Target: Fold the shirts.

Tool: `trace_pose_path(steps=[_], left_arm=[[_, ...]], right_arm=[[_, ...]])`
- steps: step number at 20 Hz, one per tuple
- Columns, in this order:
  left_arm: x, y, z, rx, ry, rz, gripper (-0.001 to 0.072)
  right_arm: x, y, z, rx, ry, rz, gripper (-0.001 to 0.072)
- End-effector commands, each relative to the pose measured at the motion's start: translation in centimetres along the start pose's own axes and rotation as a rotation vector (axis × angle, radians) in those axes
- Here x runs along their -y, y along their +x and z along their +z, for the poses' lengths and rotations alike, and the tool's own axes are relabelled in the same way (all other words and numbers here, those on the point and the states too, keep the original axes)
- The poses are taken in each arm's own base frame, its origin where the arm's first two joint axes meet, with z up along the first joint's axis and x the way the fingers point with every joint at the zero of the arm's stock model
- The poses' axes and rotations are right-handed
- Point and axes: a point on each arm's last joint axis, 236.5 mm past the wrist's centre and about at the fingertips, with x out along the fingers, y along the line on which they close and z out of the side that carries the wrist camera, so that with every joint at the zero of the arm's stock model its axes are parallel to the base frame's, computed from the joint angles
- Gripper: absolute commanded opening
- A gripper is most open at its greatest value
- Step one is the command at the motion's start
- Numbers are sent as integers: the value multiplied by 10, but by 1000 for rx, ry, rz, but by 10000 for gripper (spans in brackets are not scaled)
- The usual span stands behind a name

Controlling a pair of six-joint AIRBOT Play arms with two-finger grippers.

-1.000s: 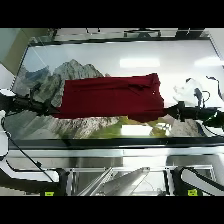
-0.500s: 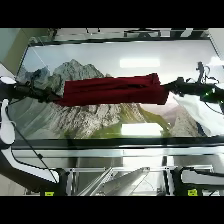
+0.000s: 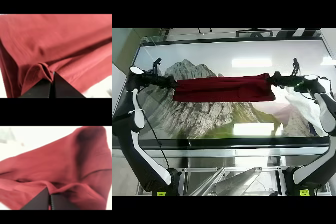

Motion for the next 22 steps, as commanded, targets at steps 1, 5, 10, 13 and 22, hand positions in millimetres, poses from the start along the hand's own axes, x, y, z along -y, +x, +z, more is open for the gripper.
trace_pose_path(steps=[1,5,10,13,22], left_arm=[[-31,23,13,76,-36,54,226],[-48,-27,43,190,-45,95,315],[-56,-141,81,446,-72,213,314],[-28,-161,73,424,-44,196,135],[49,-119,60,279,71,105,24]], right_arm=[[30,19,-3,2,-30,-38,181],[24,-18,22,25,-73,-11,439],[47,-63,38,-17,-63,-79,699],[57,-48,22,-63,-47,-82,699],[31,22,-37,-225,-78,-28,699]])
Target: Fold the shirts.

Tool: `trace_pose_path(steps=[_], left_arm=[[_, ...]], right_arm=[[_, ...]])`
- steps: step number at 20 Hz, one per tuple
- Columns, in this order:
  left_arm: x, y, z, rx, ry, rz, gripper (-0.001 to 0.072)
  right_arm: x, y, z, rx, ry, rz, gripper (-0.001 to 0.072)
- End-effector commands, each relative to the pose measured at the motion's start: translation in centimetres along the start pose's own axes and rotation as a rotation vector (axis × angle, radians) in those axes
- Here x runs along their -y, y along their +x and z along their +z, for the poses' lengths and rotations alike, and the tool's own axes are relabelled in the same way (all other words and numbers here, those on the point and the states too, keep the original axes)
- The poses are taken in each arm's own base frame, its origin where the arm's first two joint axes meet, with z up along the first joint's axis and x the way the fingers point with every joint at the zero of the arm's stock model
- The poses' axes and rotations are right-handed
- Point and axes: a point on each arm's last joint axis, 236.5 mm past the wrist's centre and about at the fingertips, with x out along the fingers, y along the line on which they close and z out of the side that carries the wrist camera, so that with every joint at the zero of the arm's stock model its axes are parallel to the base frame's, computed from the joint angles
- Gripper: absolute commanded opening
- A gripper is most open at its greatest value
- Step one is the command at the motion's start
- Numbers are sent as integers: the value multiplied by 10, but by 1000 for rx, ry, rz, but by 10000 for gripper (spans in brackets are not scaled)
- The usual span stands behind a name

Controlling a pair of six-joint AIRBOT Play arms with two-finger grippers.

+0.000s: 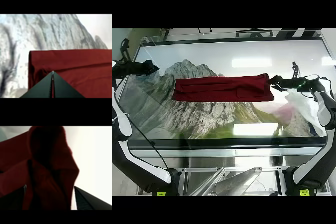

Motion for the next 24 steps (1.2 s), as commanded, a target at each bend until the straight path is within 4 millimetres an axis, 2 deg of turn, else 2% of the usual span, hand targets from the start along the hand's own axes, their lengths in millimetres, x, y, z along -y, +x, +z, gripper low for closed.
trace_pose_path(steps=[1,3,4,5,7,10,14,17,19,21,24], left_arm=[[37,16,-10,-54,49,-48,23],[59,27,-14,-74,78,-73,23],[67,34,-18,-86,88,-85,24],[78,44,-24,-107,101,-101,24],[93,67,-44,-173,111,-134,24],[121,110,-83,-288,131,-189,23],[173,178,-138,-382,180,-239,22],[214,227,-167,-369,187,-245,22],[242,247,-185,-362,215,-255,21],[267,258,-193,-334,248,-264,22],[293,267,-191,-271,257,-268,23]], right_arm=[[-17,27,-19,-63,-31,12,698],[-29,34,-18,-58,-31,36,693],[-34,36,-17,-50,-25,49,589],[-40,37,-15,-40,-13,68,317],[-49,36,-8,-13,16,106,15],[-68,28,-3,-15,5,154,19],[-120,-4,9,-46,-50,239,18],[-162,-32,16,-54,-101,296,18],[-194,-52,21,-33,-126,362,18],[-219,-68,25,-10,-149,414,18],[-236,-82,22,-11,-173,437,18]])
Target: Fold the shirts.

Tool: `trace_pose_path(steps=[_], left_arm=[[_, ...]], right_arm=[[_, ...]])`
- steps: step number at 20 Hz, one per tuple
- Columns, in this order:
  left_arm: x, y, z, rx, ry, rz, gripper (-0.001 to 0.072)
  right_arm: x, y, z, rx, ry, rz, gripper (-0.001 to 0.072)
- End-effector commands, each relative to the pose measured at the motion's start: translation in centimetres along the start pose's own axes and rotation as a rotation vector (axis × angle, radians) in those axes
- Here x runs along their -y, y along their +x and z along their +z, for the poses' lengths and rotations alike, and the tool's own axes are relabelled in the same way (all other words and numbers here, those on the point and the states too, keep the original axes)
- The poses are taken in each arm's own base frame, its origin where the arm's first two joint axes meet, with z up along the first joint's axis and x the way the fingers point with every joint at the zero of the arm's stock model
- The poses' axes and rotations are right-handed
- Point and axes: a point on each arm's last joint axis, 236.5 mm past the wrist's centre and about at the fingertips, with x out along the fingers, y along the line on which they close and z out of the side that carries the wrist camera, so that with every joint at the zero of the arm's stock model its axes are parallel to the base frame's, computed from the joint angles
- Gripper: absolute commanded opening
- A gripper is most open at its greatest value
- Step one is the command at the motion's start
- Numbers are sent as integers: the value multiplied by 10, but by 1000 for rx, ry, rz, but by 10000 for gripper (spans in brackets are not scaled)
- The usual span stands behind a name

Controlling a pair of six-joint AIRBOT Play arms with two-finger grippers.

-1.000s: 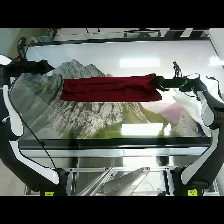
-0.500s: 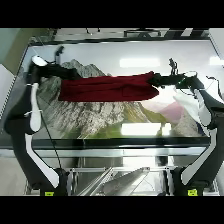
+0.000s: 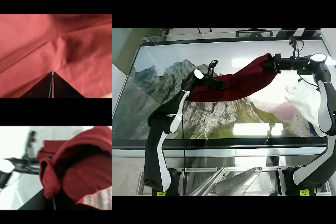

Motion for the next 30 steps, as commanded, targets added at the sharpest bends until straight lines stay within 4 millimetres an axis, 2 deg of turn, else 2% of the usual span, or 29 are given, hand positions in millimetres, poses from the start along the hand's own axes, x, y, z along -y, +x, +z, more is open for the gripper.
trace_pose_path(steps=[1,4,7,9,11,12,14,15,18,20,21,22,23,24,25,26,28,30], left_arm=[[24,24,12,74,7,10,24],[33,34,9,78,11,7,24],[49,27,25,112,42,-7,22],[67,1,36,92,80,-45,22],[76,-52,42,63,97,-66,22],[73,-81,43,57,91,-64,22],[61,-149,46,64,71,-49,22],[55,-181,46,67,65,-41,22],[35,-274,47,117,38,7,21],[21,-320,51,184,7,52,22],[14,-338,53,215,-4,73,22],[9,-352,54,237,-11,90,23],[3,-362,54,254,-19,103,23],[-3,-369,54,266,-30,114,23],[-8,-374,53,273,-51,121,23],[-12,-376,51,271,-61,124,23],[-14,-378,41,237,-71,117,23],[-16,-379,35,216,-79,115,22]], right_arm=[[-34,-8,-1,-13,-23,56,18],[-36,-9,-3,-25,-13,63,18],[-36,-8,-3,-22,-11,60,18],[-36,-8,-3,-23,9,61,18],[-38,-1,-1,-15,24,57,18],[-40,10,1,0,23,51,18],[-54,48,2,32,-6,41,19],[-63,75,0,51,-38,35,19],[-110,171,-19,148,-159,66,20],[-130,234,-41,245,-189,55,19],[-130,264,-57,297,-213,14,20],[-124,292,-77,327,-228,-34,73],[-117,321,-104,331,-238,-75,411],[-116,347,-132,300,-275,-73,553],[-116,368,-156,264,-312,-53,563],[-110,380,-167,252,-316,-57,563],[-100,380,-162,256,-308,-64,563],[-116,366,-142,251,-310,26,562]])
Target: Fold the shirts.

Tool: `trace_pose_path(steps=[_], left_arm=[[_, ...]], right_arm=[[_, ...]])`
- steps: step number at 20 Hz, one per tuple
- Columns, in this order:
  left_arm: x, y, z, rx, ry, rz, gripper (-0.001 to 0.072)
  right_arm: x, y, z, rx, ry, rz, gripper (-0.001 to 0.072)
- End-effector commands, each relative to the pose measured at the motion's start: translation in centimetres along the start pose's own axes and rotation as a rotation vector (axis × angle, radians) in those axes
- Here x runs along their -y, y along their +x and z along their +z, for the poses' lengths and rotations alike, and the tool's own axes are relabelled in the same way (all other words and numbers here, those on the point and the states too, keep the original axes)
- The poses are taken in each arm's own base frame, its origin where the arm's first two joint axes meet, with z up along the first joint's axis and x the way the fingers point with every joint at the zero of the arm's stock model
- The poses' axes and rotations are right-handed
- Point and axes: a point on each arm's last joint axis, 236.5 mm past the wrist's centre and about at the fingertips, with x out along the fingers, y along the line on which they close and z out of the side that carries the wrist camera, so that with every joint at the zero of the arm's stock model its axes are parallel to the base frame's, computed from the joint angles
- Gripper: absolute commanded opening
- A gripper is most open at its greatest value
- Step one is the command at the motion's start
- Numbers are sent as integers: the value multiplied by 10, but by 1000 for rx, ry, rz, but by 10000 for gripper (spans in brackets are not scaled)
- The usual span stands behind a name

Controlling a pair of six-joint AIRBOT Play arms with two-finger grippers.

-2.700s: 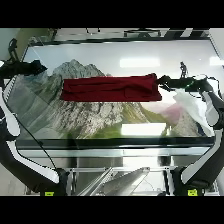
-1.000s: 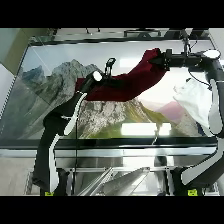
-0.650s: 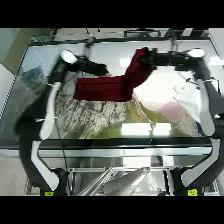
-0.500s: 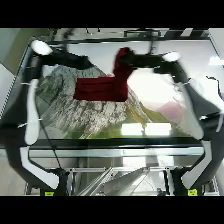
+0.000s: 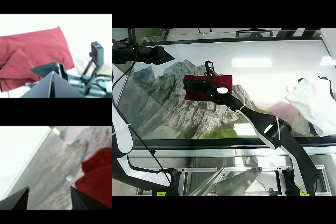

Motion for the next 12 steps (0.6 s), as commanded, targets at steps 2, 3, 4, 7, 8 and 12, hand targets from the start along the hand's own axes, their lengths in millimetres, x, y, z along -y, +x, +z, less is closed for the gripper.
trace_pose_path(steps=[2,3,4,7,8,12], left_arm=[[-8,-10,-10,-33,-20,5,23],[-9,-11,-10,-34,-22,5,23],[-8,-11,-12,-43,-22,3,23],[-4,-12,-25,-96,-22,-13,22],[-4,-12,-26,-102,-22,-15,23],[3,-10,-26,-105,-16,-30,23]], right_arm=[[-15,-14,31,-10,-37,144,559],[-11,-25,45,-40,-34,156,559],[1,-39,53,-100,-40,141,556],[65,-104,60,-377,8,-44,553],[88,-133,64,-457,41,-121,553],[167,-216,80,-570,242,-317,649]])
